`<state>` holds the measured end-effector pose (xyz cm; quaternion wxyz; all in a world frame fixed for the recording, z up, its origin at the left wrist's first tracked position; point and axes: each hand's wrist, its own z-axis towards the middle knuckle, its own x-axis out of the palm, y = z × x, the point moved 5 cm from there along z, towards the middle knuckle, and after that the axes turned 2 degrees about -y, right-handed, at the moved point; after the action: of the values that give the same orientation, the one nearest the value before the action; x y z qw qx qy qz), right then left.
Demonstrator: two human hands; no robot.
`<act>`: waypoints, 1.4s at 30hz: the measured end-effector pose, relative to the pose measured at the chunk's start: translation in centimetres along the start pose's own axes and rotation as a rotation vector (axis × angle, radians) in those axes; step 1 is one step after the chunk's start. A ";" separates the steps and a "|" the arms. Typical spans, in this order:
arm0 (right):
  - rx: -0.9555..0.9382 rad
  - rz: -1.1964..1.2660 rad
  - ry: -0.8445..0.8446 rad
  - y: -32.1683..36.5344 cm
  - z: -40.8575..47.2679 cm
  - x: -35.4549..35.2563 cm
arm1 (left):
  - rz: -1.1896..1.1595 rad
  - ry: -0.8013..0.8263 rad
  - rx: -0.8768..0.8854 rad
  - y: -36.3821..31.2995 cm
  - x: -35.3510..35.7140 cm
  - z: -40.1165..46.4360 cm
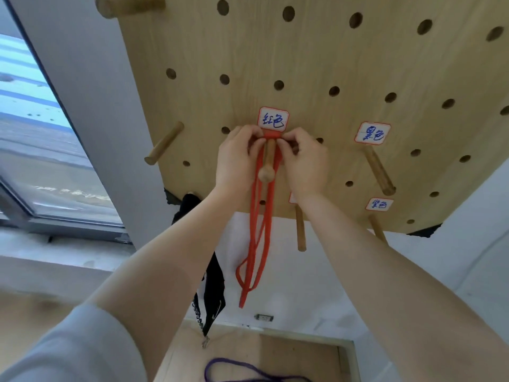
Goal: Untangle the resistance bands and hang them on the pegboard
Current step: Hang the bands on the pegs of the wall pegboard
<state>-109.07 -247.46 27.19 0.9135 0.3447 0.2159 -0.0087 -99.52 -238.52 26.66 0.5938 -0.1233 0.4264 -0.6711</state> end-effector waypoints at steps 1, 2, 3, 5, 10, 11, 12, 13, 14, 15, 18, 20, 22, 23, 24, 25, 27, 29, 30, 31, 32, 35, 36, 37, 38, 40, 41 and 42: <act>0.009 0.020 0.008 0.0 0.0 0.1 | 0.003 0.009 -0.016 -0.1 0.1 0.0; 0.025 0.043 0.019 0.0 0.0 0.1 | 0.011 0.017 -0.035 -0.2 0.1 -0.1; 0.040 0.062 0.027 -0.1 -0.3 0.0 | 0.029 0.030 -0.049 -0.3 0.0 -0.3; 0.087 0.104 0.031 -0.2 -2.1 -0.5 | 0.061 0.093 -0.044 -0.2 -0.4 -1.9; 0.257 0.212 0.178 -1.6 -13.5 1.2 | 0.042 0.283 -0.192 6.8 -3.5 -13.3; 0.268 0.197 0.295 -1.9 -16.0 2.5 | 0.052 0.320 -0.251 9.1 -4.3 -16.2; 0.278 0.169 0.432 -2.2 -18.6 4.3 | 0.079 0.368 -0.315 11.5 -5.0 -19.2; 0.289 0.133 0.581 -2.7 -21.5 6.4 | 0.117 0.418 -0.387 14.3 -5.5 -22.3; 0.296 0.090 0.728 -3.3 -24.6 8.8 | 0.153 0.455 -0.459 17.0 -6.1 -25.3; 0.298 0.042 0.868 -4.0 -28.0 11.1 | 0.180 0.460 -0.538 19.7 -6.6 -28.3; 0.296 -0.153 1.197 -7.7 -38.7 17.2 | 0.205 0.414 -0.812 27.4 -7.7 -36.9; 0.334 -0.255 1.339 -11.4 -45.3 20.8 | 0.212 0.409 -1.004 32.6 -7.5 -42.5; 0.380 -0.320 1.424 -15.6 -51.4 24.1 | 0.238 0.420 -1.118 37.8 -6.7 -48.0; 0.402 -0.341 1.444 -17.8 -54.2 25.7 | 0.248 0.436 -1.155 40.5 -6.0 -50.5; 0.419 -0.363 1.459 -20.1 -56.9 27.2 | 0.256 0.450 -1.185 43.1 -5.2 -52.9; 0.429 -0.382 1.467 -22.4 -59.6 28.7 | 0.265 0.458 -1.210 45.8 -4.3 -55.2; 0.433 -0.417 1.475 -27.1 -64.5 31.6 | 0.287 0.479 -1.235 51.0 -2.1 -59.1; 0.424 -0.440 1.468 -31.8 -69.0 34.5 | 0.304 0.500 -1.239 55.8 0.4 -62.6; 0.411 -0.446 1.460 -34.1 -71.1 36.0 | 0.305 0.505 -1.237 58.2 1.7 -64.4; 0.391 -0.456 1.453 -36.4 -73.1 37.4 | 0.296 0.503 -1.237 60.5 3.0 -66.2; 0.363 -0.476 1.444 -38.4 -74.8 38.9 | 0.278 0.497 -1.238 62.6 4.1 -67.9; 0.277 -0.570 1.409 -43.7 -78.8 42.6 | 0.266 0.469 -1.269 67.5 6.5 -72.6; 0.253 -0.596 1.409 -45.1 -79.9 43.6 | 0.279 0.458 -1.275 68.8 6.9 -73.7; 0.234 -0.615 1.423 -46.2 -81.0 44.4 | 0.291 0.449 -1.282 69.7 7.2 -74.7; 0.218 -0.631 1.438 -47.1 -82.0 45.1 | 0.300 0.441 -1.286 70.4 7.3 -75.4; 0.173 -0.666 1.440 -48.0 -83.3 45.9 | 0.302 0.451 -1.281 71.2 7.5 -76.5; 0.141 -0.687 1.418 -48.0 -83.5 46.1 | 0.296 0.465 -1.273 71.1 7.6 -76.7; 0.128 -0.694 1.390 -47.7 -83.2 45.8 | 0.287 0.476 -1.267 70.9 7.5 -76.7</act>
<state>-107.68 -225.00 -76.71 0.4918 0.2359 0.8334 -0.0887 -103.98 -207.75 -73.31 0.3805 -0.2382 0.8670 -0.2161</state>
